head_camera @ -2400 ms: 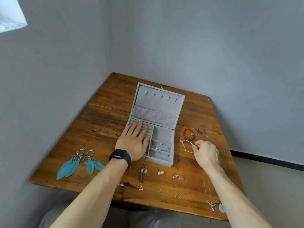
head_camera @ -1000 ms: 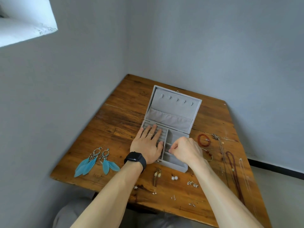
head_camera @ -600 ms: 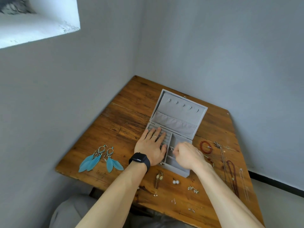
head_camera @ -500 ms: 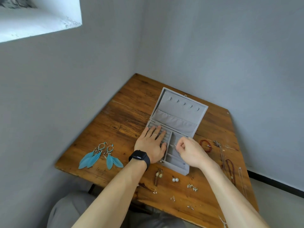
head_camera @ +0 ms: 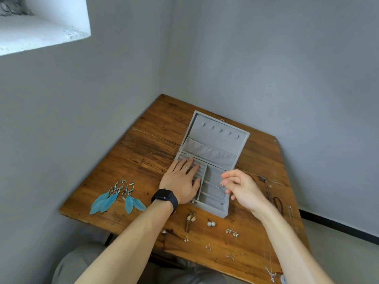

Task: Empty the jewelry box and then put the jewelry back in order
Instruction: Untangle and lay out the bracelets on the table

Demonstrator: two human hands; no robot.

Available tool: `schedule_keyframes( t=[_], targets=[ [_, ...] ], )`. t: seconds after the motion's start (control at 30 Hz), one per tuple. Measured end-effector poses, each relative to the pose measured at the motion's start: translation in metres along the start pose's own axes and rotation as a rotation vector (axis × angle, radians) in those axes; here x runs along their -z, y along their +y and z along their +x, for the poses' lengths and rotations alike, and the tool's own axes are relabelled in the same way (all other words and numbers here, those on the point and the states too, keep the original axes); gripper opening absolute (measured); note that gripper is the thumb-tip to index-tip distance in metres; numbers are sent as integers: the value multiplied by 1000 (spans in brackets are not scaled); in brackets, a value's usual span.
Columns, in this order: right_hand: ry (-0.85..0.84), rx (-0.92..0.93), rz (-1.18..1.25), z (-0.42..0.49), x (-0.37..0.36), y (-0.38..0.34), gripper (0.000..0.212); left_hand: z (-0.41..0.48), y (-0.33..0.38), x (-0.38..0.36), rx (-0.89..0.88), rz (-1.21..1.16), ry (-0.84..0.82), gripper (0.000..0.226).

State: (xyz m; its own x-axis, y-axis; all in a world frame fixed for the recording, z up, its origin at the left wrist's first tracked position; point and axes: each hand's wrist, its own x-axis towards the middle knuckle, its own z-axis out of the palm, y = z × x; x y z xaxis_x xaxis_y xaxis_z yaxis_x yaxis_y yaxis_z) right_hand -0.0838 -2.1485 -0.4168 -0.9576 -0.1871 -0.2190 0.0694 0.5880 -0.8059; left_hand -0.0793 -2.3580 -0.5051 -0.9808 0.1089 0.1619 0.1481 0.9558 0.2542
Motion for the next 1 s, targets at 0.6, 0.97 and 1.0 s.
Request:
schedule_keyframes(
  t=[0.6,0.97,1.0],
  targets=[
    [-66,70,361,-112,3,-7,13,-79,66,86,-96,-861,-1,20],
    [-97,32,481,-160,-13,6,14,-124,57,104,-176,-631,-64,10],
    [-87,31,507,-162,-14,6,14,-125,57,106,-157,-684,-98,10]
  ],
)
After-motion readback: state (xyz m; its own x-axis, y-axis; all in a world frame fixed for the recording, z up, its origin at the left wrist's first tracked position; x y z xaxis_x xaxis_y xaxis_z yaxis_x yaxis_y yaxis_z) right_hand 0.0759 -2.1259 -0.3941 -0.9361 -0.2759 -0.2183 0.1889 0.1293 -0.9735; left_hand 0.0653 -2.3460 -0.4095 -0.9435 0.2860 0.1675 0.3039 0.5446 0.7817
